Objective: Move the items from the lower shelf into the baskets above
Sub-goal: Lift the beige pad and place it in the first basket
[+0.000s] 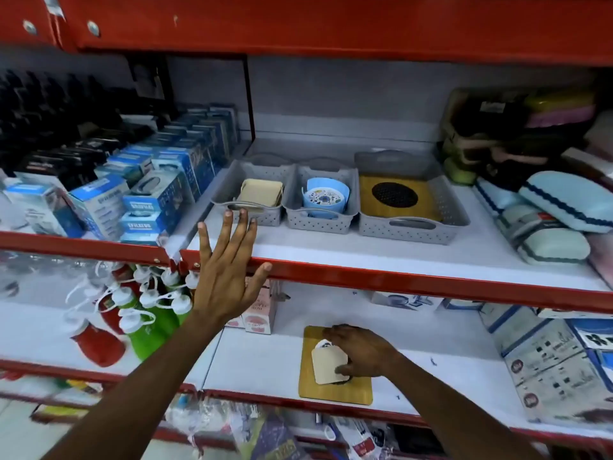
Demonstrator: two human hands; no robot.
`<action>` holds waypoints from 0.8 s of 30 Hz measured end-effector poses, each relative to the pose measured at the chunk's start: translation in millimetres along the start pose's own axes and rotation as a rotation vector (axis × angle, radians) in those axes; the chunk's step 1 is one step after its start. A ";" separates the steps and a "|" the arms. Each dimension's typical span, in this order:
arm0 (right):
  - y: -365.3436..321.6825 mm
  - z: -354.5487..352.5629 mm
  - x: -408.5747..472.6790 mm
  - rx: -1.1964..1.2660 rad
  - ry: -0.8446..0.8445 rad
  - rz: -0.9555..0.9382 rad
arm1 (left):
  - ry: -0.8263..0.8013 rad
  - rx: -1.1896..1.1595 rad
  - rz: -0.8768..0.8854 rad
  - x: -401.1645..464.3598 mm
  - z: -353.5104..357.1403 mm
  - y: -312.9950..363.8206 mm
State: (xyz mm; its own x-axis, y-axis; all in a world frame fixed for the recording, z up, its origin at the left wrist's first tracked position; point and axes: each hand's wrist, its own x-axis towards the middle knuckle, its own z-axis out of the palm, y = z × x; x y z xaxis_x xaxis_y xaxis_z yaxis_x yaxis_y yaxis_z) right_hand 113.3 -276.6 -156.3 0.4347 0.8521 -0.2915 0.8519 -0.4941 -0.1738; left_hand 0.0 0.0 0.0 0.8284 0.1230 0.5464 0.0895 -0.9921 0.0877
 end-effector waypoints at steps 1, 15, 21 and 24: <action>1.2 5.1 3.5 0.022 -0.022 0.040 | 0.006 0.005 -0.005 0.7 -0.5 0.8; -2.6 13.8 11.8 0.011 -0.083 0.112 | 0.025 0.030 -0.031 0.9 6.6 -0.2; -20.4 -34.7 -22.7 0.093 0.289 0.004 | 0.037 0.011 -0.028 -0.2 7.6 -1.1; -41.0 -66.9 -47.7 0.035 0.582 -0.089 | 0.037 0.010 -0.035 -1.1 8.5 -0.7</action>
State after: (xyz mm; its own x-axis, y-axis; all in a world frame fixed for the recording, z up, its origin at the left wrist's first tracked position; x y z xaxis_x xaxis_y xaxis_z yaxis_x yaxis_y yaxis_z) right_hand 77.2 -285.4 -72.3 0.4587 0.8406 0.2881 0.8869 -0.4129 -0.2074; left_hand 3.7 0.4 -7.7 0.8036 0.1579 0.5739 0.1232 -0.9874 0.0991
